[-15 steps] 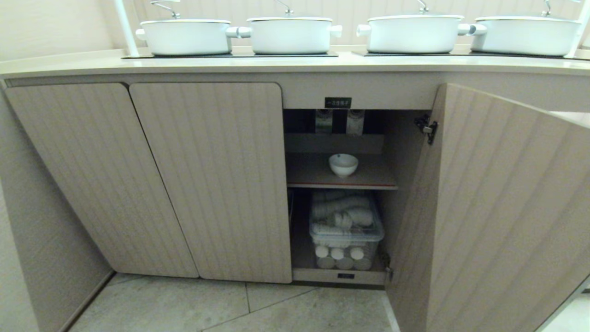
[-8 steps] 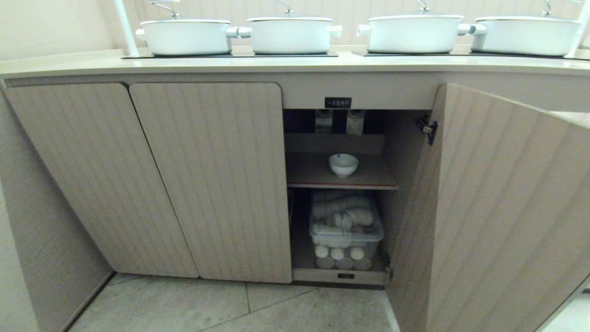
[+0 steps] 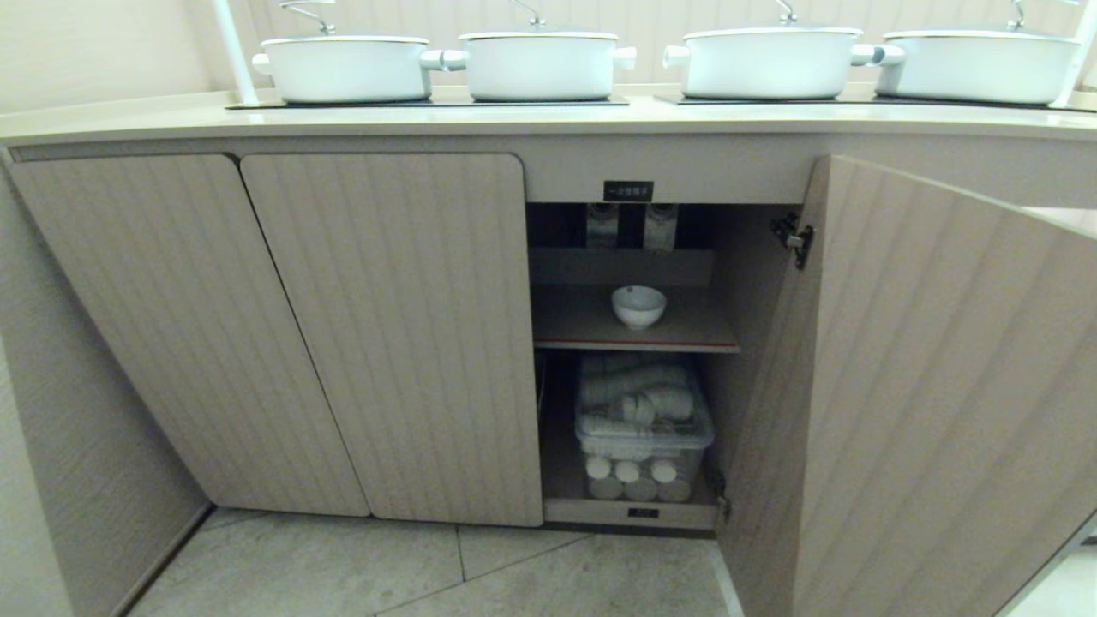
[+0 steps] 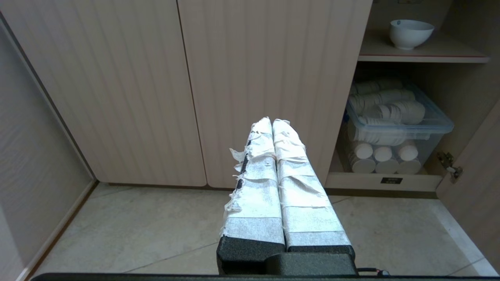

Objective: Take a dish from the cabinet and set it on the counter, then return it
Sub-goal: Close the cabinet door

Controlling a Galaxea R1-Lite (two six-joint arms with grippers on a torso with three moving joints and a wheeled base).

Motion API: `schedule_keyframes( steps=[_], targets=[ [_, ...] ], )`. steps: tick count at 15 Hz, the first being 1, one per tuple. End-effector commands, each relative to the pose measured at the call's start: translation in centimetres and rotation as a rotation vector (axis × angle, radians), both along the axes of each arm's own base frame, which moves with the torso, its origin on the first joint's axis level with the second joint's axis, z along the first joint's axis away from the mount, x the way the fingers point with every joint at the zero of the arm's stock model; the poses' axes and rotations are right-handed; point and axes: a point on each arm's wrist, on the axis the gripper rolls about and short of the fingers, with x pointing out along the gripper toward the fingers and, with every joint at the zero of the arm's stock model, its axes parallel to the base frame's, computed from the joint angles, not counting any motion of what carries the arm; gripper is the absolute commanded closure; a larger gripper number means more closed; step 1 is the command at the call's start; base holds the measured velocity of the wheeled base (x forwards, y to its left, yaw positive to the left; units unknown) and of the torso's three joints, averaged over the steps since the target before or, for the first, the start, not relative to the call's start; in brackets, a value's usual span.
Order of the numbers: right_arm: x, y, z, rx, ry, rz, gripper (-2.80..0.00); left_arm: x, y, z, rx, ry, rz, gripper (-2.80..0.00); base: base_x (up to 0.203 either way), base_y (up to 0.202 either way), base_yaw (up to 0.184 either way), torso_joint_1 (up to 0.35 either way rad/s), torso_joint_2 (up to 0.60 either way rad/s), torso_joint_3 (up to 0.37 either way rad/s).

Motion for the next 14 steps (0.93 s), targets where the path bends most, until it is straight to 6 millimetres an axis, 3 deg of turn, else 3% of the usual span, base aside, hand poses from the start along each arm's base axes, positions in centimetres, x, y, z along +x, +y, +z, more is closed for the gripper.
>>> schedule_keyframes(
  steps=[1,14],
  targets=[
    [0.01,-0.01,0.00,0.000,0.002,-0.002,0.00,0.00,0.00,-0.01,0.000,0.000,0.000,0.00,0.000,0.000,0.000,0.000,0.00,0.000],
    [0.01,-0.01,0.00,0.000,0.002,-0.003,0.00,0.00,0.00,0.01,0.001,-0.001,0.000,0.00,0.000,0.000,0.000,0.000,0.00,0.000]
  ],
)
